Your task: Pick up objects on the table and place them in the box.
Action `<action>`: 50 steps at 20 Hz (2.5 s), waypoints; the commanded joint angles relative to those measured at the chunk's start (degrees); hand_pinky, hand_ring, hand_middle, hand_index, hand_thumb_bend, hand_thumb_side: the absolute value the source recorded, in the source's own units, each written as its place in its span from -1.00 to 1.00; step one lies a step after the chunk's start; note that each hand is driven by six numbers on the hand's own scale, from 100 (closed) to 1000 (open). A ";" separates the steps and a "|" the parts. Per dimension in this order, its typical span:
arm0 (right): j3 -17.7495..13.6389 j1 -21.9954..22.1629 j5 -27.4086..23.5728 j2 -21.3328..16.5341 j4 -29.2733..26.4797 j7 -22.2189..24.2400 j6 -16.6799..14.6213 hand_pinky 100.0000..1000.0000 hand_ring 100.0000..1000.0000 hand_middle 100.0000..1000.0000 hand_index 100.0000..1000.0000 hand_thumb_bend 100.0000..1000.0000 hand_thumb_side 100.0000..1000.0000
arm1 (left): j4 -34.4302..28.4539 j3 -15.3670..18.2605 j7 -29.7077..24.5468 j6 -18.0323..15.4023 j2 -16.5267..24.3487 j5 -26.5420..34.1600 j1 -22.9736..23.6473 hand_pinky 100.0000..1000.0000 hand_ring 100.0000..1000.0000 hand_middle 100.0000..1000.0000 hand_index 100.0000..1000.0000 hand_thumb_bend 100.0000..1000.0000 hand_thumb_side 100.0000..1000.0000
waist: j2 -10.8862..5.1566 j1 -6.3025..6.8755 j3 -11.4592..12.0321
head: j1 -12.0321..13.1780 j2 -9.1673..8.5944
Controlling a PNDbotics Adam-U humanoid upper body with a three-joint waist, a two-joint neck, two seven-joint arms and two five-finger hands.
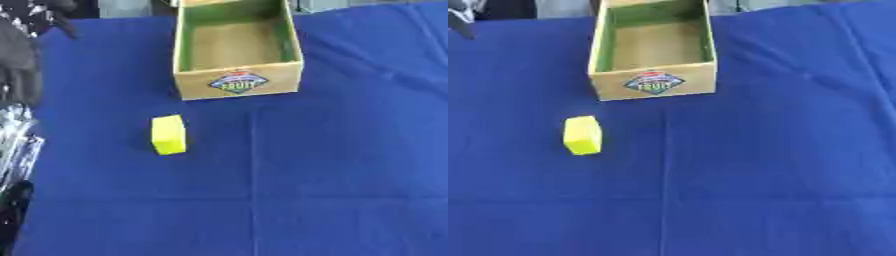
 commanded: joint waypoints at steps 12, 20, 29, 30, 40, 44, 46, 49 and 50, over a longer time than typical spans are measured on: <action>-0.46 -0.30 0.28 -1.79 -0.79 -0.07 0.04 0.18 0.25 -0.05 0.40 -1.00 0.80 | -0.94 1.57 -0.08 13.15 6.37 -26.45 -5.87 -0.33 0.10 0.17 0.65 -1.00 0.92 | -1.06 -0.08 0.55 | -0.85 -0.22; -0.17 -0.03 0.30 -1.71 -0.79 0.25 0.37 0.18 0.25 -0.05 0.40 -1.00 0.80 | 3.17 -5.33 -17.87 19.56 13.26 -44.07 -16.44 -0.27 0.21 0.29 0.68 -1.00 0.86 | -1.85 0.35 0.63 | -1.91 0.04; 0.27 -0.39 0.09 -2.02 -0.79 0.67 0.67 0.18 0.26 -0.05 0.40 -1.00 0.80 | 9.34 -13.51 -30.70 14.67 15.45 -52.03 -25.86 -0.03 0.43 0.39 0.83 -1.00 0.90 | -2.39 0.32 0.69 | -3.76 -0.22; 0.33 -0.46 0.07 -2.05 -0.79 0.73 0.69 0.18 0.26 -0.05 0.40 -1.00 0.80 | 10.08 -14.68 -32.48 14.05 15.54 -52.43 -26.64 -0.03 0.43 0.39 0.84 -1.00 0.93 | -2.43 0.32 0.69 | -3.87 -0.24; 0.69 -0.66 -0.17 -2.13 -0.79 1.17 0.76 0.18 0.26 -0.05 0.40 -1.00 0.81 | 12.76 -21.84 -44.25 17.69 17.08 -44.26 -30.33 0.03 0.51 0.41 0.89 -0.31 0.98 | -2.29 0.64 0.40 | -4.25 -0.63; 0.82 -0.63 -0.19 -2.13 -0.79 1.38 0.87 0.18 0.26 -0.05 0.40 -1.00 0.81 | 10.77 -22.42 -47.27 19.09 17.67 -44.20 -30.47 0.07 0.53 0.43 0.88 0.06 0.96 | -2.23 0.76 0.50 | -4.41 -0.78; 0.83 -0.56 -0.19 -2.19 -0.79 1.42 0.91 0.18 0.26 -0.06 0.40 -1.00 0.80 | 9.58 -22.40 -48.74 19.25 18.26 -45.09 -30.37 0.10 0.55 0.46 0.88 0.36 1.00 | -2.24 0.84 0.54 | -4.53 -0.77; 0.83 -0.34 -0.18 -2.24 -0.79 1.45 1.02 0.19 0.26 -0.06 0.40 -1.00 0.80 | 6.96 -21.98 -50.69 18.64 19.42 -46.49 -30.04 0.13 0.56 0.48 0.88 0.52 1.00 | -2.26 1.02 0.71 | -4.81 -0.76; 0.84 -0.30 -0.17 -2.25 -0.79 1.47 1.04 0.19 0.26 -0.06 0.40 -1.00 0.80 | 5.91 -21.77 -51.26 18.38 19.86 -46.81 -29.91 0.14 0.57 0.49 0.89 0.62 1.00 | -2.27 1.07 0.74 | -4.89 -0.76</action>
